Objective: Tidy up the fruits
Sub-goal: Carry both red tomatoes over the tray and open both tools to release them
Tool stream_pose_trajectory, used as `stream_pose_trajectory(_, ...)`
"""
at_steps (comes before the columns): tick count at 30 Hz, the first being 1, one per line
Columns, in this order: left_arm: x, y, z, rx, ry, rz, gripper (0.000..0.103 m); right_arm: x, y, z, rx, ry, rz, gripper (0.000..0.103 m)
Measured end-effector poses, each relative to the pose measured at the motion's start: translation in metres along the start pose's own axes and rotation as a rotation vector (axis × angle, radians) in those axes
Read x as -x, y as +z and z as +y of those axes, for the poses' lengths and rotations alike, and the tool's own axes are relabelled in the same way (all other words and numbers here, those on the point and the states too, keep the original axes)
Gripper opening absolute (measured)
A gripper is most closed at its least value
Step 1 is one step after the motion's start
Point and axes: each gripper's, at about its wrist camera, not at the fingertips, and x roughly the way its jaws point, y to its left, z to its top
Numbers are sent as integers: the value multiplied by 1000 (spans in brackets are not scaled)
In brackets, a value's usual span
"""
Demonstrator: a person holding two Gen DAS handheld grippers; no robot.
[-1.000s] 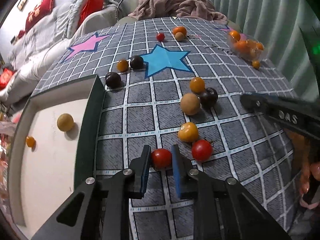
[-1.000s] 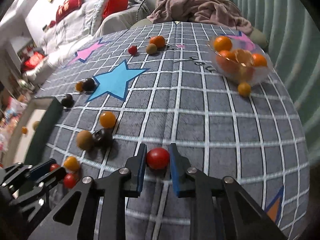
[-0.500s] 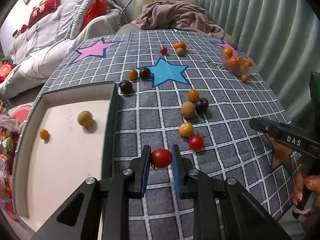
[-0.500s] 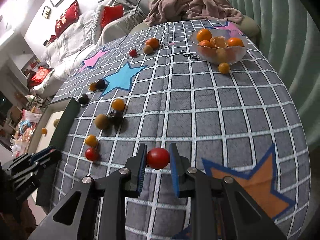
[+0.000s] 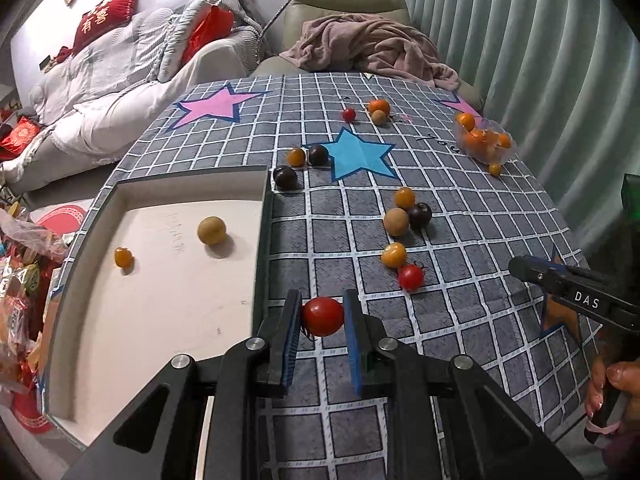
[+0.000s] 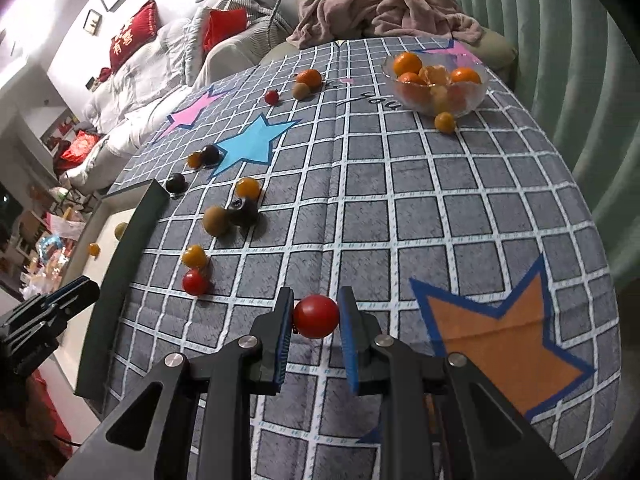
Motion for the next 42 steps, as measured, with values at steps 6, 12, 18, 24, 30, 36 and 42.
stream_pose_trajectory(6,13,-1,15,22,14,-22,22,14,5,18,45,2,-25,25)
stream_pose_trajectory(12,20,-2,32,41,38,-34,22,22,12,48,95,22,-38,25)
stream_pose_trajectory(18,25,-4,54,74,56,-41,22,26,20,81,134,58,-38,25)
stream_pose_trajectory(24,25,-6,77,109,83,-40,22,21,25,116,172,93,-26,25)
stream_pose_trajectory(30,19,-6,95,110,103,-32,22,11,29,153,222,123,-5,25)
stream_pose_trajectory(36,9,-2,115,94,135,-16,22,-8,31,189,266,153,31,25)
stream_pose_trajectory(42,-8,2,138,99,174,20,22,-34,34,221,295,182,77,25)
